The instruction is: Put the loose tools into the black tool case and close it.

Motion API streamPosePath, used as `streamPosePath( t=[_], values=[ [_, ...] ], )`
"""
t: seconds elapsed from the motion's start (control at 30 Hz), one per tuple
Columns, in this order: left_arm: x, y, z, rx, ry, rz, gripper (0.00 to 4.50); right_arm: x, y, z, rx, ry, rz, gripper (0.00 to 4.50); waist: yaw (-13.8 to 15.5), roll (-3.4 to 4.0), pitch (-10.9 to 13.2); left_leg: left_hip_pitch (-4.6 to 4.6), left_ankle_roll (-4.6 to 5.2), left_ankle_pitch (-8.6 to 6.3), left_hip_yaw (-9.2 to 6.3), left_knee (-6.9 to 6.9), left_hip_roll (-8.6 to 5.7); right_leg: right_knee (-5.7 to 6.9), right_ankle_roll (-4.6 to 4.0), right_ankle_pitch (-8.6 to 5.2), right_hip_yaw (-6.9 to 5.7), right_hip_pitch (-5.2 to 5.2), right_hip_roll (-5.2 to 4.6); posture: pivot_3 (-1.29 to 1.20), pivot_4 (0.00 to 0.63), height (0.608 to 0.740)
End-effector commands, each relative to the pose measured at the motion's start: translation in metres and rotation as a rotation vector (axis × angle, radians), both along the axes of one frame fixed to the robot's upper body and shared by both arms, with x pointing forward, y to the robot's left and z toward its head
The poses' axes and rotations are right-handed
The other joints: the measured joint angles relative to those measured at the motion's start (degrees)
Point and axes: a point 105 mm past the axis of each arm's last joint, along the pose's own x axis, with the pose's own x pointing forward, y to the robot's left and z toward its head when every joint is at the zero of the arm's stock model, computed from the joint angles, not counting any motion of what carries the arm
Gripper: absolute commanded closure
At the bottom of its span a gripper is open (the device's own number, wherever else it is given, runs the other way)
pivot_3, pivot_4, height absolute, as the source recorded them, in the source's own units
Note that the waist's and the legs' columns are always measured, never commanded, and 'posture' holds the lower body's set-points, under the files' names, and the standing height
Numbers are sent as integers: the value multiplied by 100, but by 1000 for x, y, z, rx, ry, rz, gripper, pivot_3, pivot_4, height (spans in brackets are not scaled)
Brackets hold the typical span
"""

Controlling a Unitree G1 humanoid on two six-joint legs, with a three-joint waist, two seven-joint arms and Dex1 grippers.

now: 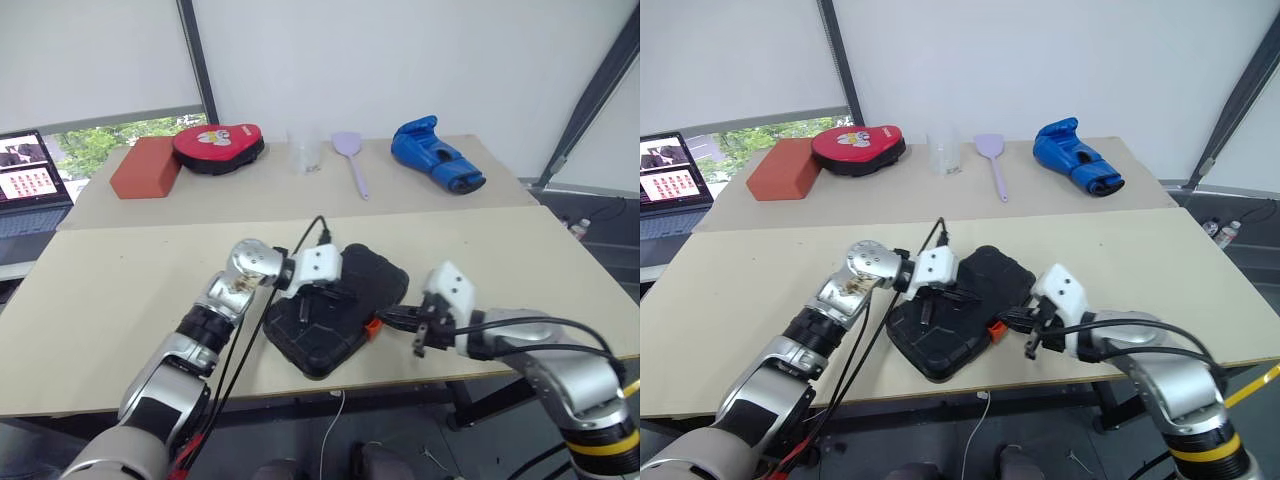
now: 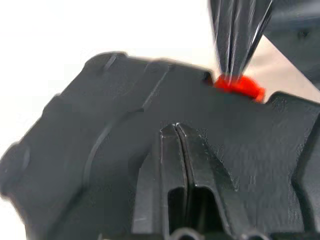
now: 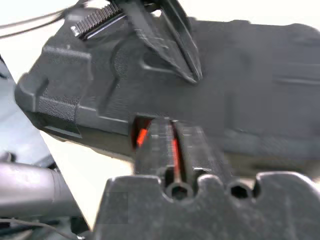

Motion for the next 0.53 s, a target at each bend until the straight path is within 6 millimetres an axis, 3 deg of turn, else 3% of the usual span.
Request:
streamPosePath(
  t=[0.03,0.1,0.17,0.23,0.3,0.4,0.53],
  values=[
    [0,48,2,-16,162,143,2743,-17,-15,31,41,-23,80,2712,-26,1,1,0,0,0,0,-6,2,-1,-8,4,0,-3,3,0,150,740],
    [-12,91,30,-78,216,198,1991,-20,-39,47,14,-18,98,1981,-60,10,13,-1,0,0,0,-10,4,-1,-15,2,0,-8,6,0,150,740],
    [-29,121,54,-109,251,219,1310,-24,-56,61,-16,-10,121,1364,-136,17,43,-10,1,-1,4,-10,4,2,-26,4,2,-21,8,0,150,740],
    [-47,145,71,-104,297,252,510,-25,-71,72,-48,-13,141,558,-132,13,51,-44,3,0,4,-8,5,2,-33,7,-4,-57,12,0,150,740],
    [-68,174,78,-42,311,304,6,-16,-87,86,-103,-72,137,42,-118,17,58,-51,2,0,4,-7,3,0,-37,7,-8,-63,6,0,150,740],
    [-85,197,74,38,319,370,6,-14,-98,93,-135,-59,184,42,-105,59,84,-48,1,-6,11,-12,-7,-6,-37,7,-7,-59,-5,0,150,740],
    [-94,202,71,35,315,406,6,-12,-101,95,-136,-11,244,42,-5,61,94,-49,-35,-25,11,-10,-6,-8,-36,6,-14,-53,-13,0,150,740]
  ],
)
